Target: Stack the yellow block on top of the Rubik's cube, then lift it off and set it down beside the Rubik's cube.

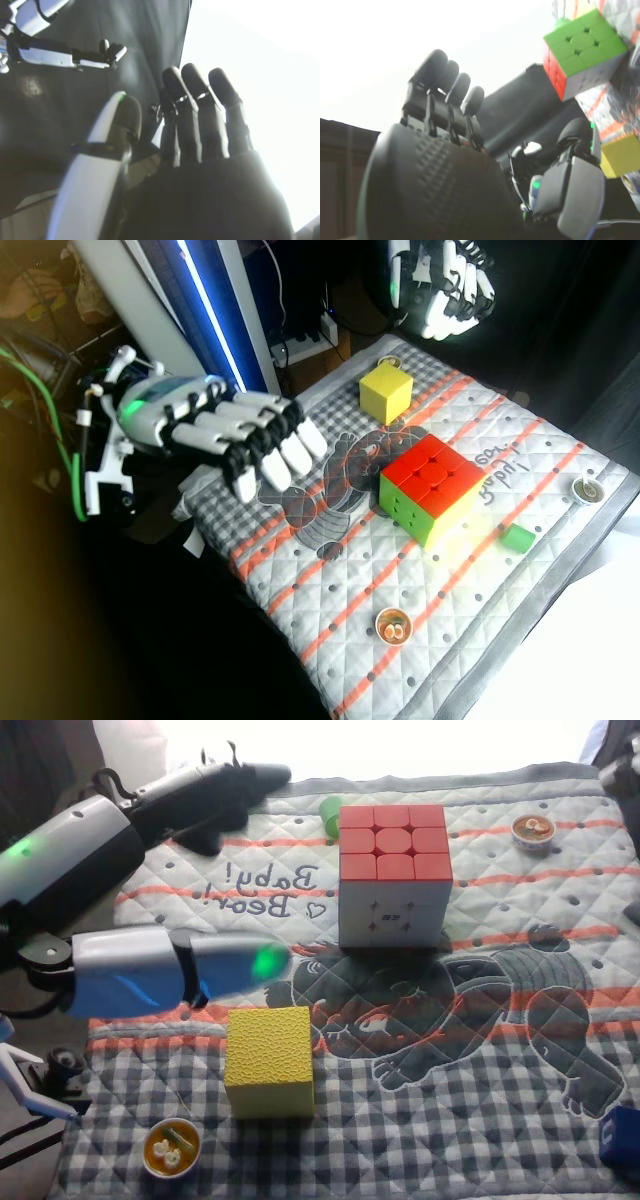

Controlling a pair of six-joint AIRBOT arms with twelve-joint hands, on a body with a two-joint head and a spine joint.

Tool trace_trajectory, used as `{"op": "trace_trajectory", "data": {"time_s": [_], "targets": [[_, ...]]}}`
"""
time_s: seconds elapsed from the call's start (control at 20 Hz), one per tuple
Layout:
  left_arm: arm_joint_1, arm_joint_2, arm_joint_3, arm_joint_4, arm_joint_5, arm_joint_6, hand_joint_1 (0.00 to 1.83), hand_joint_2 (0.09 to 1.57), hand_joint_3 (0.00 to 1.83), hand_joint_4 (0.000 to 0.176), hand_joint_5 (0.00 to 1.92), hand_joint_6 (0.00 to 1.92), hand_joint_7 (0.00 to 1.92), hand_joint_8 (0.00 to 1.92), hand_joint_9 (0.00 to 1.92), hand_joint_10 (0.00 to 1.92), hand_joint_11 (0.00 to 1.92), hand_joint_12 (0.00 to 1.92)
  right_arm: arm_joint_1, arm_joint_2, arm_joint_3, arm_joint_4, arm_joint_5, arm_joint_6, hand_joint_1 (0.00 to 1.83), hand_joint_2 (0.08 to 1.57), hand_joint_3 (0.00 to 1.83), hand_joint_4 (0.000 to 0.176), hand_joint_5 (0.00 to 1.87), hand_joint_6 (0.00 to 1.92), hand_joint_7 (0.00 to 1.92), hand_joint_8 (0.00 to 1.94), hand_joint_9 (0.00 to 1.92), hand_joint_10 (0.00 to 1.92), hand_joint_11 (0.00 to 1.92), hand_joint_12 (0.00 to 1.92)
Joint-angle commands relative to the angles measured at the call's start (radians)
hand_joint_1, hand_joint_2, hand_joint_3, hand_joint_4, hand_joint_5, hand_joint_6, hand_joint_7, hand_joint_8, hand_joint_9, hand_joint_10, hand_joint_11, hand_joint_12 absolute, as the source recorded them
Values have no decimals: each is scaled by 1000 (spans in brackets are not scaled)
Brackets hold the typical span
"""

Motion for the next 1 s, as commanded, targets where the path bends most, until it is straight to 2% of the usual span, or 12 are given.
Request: {"op": "trace_trajectory", "data": {"time_s": [0.0,0.1,0.2,0.25,0.35,0.4,0.5,0.6,0.7,0.75,0.8,0.95], "targets": [[-12,-7,2,22,125,-5,753,1052,13,18,178,3,113,1,146,29,0,861,11,-2,11,-37,121,16,953,1049,41,0,369,544,373,120,188,485,0,1317],[-16,-12,5,22,122,-5,774,1056,6,55,166,0,96,2,120,6,0,676,-2,-15,47,-37,122,163,909,1062,4,0,314,348,335,13,278,179,0,1169],[-17,-14,5,25,115,-5,774,1063,5,54,168,1,97,1,134,8,0,683,-14,-22,76,-41,127,283,928,1031,0,0,321,112,447,5,450,60,0,1090],[-17,-14,3,28,108,-5,785,1040,0,50,175,2,130,6,166,16,0,734,-18,-22,84,-46,131,322,986,1002,0,0,337,85,427,3,439,33,0,976],[-19,-14,1,32,74,-5,825,1000,0,6,146,0,113,1,146,4,0,701,-29,-22,92,-49,145,369,1018,980,0,0,424,50,402,1,398,6,0,1049],[-21,-15,2,37,50,-5,838,983,0,10,124,1,81,1,111,3,0,601,-35,-22,97,-49,153,394,980,983,0,0,462,52,401,3,410,11,0,1149],[-23,-15,3,49,-2,-5,732,925,0,0,129,2,90,3,119,7,0,870,-37,-25,104,-48,158,424,974,991,2,0,536,57,522,36,487,44,0,1316],[-31,-14,-1,49,-46,-4,628,864,0,54,81,1,69,1,85,0,0,774,-38,-27,106,-48,158,428,985,998,4,0,542,60,523,34,478,51,0,1408],[-39,-18,-2,49,-107,-2,571,845,0,156,76,0,54,0,74,0,0,790,-39,-27,107,-48,158,429,968,1012,9,0,548,69,499,23,440,40,0,1302],[-40,-24,2,49,-134,-2,555,832,0,172,63,3,17,8,24,10,0,575,-39,-28,107,-48,158,429,916,1021,11,0,561,80,503,23,447,45,0,1275],[-40,-32,9,49,-161,-2,537,822,0,175,75,4,38,9,41,15,0,582,-39,-29,108,-48,158,429,884,1027,11,0,552,83,501,20,456,51,0,1287],[-48,-66,40,49,-266,-2,557,767,0,96,131,4,67,2,65,6,0,705,-39,-29,108,-48,158,429,860,1029,8,0,565,103,526,26,464,60,0,1277]]}}
